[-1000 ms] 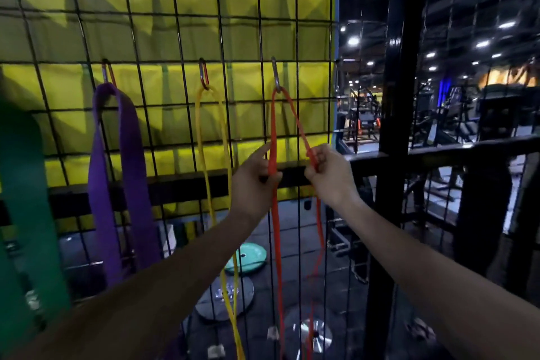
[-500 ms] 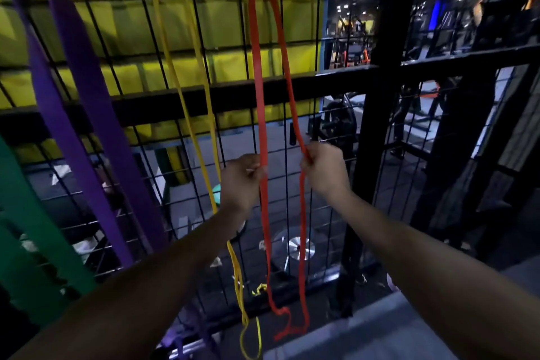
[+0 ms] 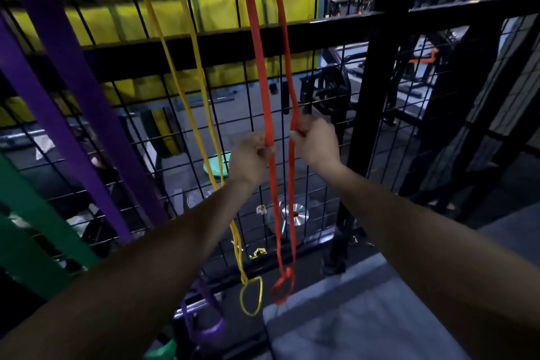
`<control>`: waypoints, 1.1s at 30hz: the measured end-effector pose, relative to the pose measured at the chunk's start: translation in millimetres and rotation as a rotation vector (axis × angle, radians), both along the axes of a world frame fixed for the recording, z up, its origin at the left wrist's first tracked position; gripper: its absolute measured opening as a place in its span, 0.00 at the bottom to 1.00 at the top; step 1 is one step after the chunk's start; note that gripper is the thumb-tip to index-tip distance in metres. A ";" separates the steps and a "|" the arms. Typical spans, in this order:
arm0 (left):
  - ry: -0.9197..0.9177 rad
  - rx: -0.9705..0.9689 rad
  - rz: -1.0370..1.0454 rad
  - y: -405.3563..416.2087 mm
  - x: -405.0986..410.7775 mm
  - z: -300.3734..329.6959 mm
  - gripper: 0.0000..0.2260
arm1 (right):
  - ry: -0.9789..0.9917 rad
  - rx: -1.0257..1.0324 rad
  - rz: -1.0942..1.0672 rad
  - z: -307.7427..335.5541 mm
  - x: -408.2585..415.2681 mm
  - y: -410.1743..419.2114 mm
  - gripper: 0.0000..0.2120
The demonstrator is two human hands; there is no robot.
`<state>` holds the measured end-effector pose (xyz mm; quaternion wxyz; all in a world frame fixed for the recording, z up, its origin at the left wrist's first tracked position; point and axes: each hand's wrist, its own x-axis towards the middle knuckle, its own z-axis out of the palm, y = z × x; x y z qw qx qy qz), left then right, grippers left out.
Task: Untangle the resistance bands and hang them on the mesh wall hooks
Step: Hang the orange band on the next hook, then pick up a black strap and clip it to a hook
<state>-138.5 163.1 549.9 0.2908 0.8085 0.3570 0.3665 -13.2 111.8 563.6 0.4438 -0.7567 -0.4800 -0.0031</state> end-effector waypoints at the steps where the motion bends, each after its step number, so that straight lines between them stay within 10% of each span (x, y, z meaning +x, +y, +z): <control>1: 0.002 0.011 -0.012 -1.2 -1.8 -2.6 0.07 | 0.018 0.001 -0.009 -2.6 -1.9 -2.0 0.06; 7: -0.016 -0.031 -0.040 -7.8 -18.0 -27.4 0.21 | 0.026 -0.069 -0.089 -28.9 -18.8 -24.7 0.12; 33: 0.568 -0.286 -0.820 -297.7 111.8 -310.1 0.19 | 0.477 -0.533 -0.803 -311.6 24.8 -399.3 0.14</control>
